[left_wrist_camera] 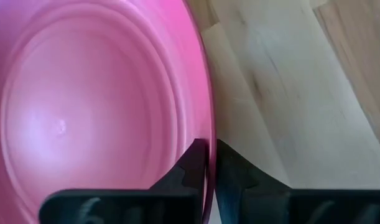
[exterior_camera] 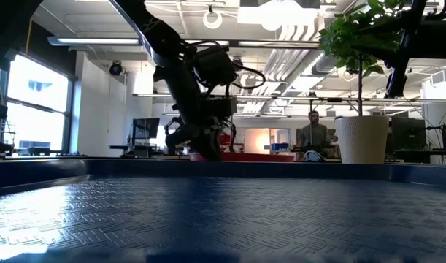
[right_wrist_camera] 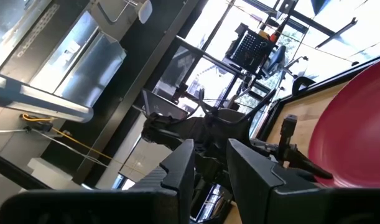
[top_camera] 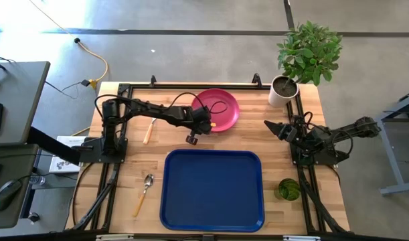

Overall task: Pick and place plate/cup/fork/spoon on tray
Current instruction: Put the pink plate on the blue tray

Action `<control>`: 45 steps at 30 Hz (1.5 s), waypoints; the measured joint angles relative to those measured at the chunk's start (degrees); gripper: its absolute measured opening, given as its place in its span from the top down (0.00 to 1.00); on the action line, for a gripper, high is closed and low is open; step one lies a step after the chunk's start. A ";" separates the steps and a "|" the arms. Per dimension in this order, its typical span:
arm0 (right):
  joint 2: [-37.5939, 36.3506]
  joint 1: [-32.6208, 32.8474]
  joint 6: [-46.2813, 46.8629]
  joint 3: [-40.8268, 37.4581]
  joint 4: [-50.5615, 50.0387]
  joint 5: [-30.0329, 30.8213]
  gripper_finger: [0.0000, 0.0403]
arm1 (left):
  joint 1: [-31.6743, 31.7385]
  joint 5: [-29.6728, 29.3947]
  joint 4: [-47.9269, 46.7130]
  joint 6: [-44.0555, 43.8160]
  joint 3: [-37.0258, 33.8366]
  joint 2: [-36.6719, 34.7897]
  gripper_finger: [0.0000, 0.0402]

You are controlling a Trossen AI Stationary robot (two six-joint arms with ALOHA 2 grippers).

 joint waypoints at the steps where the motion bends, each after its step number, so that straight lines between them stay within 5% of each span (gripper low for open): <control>1: 0.00 0.02 0.00 0.00 0.00 0.02 0.78 | -0.24 -0.44 0.01 -0.07 -0.01 -0.04 0.98; 22: -0.02 0.00 -1.62 0.00 -0.42 1.01 0.78 | -8.08 -10.21 -9.11 -13.39 7.11 -8.08 1.00; 45: -0.04 0.00 4.97 0.00 0.50 8.41 0.78 | -29.07 -12.84 -15.75 -34.75 7.13 -14.14 1.00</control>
